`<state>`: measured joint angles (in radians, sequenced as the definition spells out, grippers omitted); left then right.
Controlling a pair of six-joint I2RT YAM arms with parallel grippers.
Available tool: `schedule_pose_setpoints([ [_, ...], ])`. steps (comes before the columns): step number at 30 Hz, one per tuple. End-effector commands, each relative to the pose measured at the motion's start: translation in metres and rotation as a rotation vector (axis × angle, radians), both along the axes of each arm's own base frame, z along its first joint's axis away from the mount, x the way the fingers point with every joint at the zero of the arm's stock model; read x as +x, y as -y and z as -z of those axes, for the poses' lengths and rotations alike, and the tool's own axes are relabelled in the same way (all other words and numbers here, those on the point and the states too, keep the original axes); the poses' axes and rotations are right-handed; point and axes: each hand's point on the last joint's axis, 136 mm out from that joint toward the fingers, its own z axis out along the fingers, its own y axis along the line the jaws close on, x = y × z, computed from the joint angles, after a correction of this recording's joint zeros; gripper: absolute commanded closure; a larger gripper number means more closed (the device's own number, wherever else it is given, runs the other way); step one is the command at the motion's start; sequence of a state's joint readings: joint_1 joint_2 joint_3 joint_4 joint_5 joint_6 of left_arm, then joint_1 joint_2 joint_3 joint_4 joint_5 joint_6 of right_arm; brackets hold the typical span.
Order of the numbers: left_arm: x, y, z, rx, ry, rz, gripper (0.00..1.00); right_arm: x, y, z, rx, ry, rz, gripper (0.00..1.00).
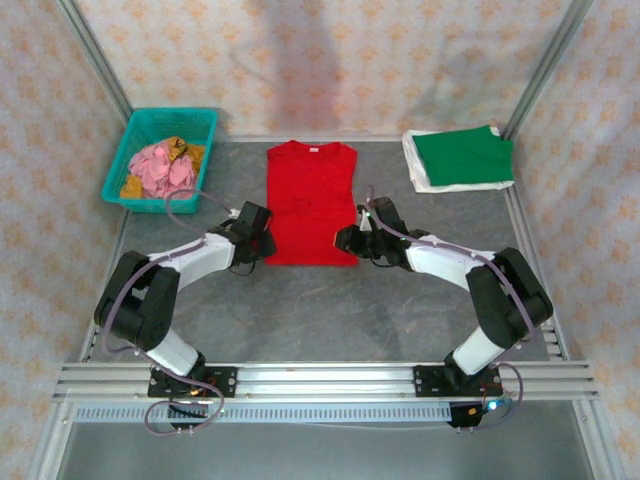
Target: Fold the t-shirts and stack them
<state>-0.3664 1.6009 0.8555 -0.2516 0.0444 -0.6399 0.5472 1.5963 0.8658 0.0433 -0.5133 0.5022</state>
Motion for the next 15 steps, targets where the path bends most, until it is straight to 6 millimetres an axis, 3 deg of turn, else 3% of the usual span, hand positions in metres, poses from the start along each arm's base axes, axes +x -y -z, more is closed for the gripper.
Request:
schedule_pose_setpoints([
  [1, 0.003, 0.008, 0.01, -0.04, -0.017, -0.001, 0.55, 0.003, 0.002, 0.002, 0.008, 0.006, 0.026, 0.73],
  [9, 0.004, 0.016, 0.032, -0.068, -0.054, 0.001, 0.51, 0.001, 0.005, 0.002, -0.007, 0.011, 0.03, 0.72],
  [15, -0.001, 0.021, 0.039, -0.089, -0.065, -0.005, 0.63, 0.001, 0.011, 0.002, -0.03, 0.014, 0.046, 0.72],
])
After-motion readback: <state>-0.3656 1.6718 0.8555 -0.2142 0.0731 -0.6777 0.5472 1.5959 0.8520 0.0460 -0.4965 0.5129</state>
